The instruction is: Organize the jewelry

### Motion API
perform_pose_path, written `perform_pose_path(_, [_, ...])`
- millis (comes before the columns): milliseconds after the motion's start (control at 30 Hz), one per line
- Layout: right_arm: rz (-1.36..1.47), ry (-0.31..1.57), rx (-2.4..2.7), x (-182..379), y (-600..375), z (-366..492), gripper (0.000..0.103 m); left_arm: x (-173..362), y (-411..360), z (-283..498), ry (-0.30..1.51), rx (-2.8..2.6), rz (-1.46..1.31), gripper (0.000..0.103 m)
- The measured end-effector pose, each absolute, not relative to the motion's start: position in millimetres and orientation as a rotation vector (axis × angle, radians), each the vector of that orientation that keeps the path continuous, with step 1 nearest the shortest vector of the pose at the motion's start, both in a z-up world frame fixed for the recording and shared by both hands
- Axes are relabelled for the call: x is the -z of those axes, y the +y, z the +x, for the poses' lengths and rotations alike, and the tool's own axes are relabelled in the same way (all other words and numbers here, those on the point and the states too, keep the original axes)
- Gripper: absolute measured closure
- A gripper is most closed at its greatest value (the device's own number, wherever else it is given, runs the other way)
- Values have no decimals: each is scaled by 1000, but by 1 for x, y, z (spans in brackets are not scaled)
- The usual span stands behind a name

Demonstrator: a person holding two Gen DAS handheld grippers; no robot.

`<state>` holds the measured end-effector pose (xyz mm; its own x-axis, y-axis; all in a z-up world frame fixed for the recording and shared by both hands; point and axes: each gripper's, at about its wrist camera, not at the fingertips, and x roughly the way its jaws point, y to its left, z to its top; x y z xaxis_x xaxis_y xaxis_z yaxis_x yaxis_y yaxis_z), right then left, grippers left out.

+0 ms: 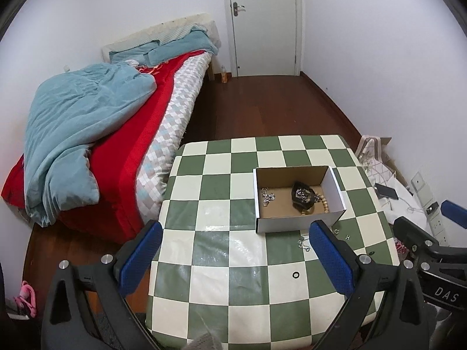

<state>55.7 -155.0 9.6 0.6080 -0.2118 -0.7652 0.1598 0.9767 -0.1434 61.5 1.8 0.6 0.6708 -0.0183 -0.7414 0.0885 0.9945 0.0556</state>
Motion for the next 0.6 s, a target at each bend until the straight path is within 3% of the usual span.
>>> perform_pose_path(200, [-5,855,186,-12,-161,43,0,17,-2,55,807,-26,128,1])
perform_pose_path(367, [68,910,221,23,-196,38,3,64,-14,57,852,-74,203,1])
perform_pose_path(400, [82,923,230,33,-205,37,7,77,-17,58,867,-80,218,1])
perform_pose_path(467, [99,960,258,54,-225,37,38,101,-22,60,899,-94,245,1])
perform_pose_path(600, [145,1004,291,98,-266,39,39,144,-30,66,956,-109,285,1])
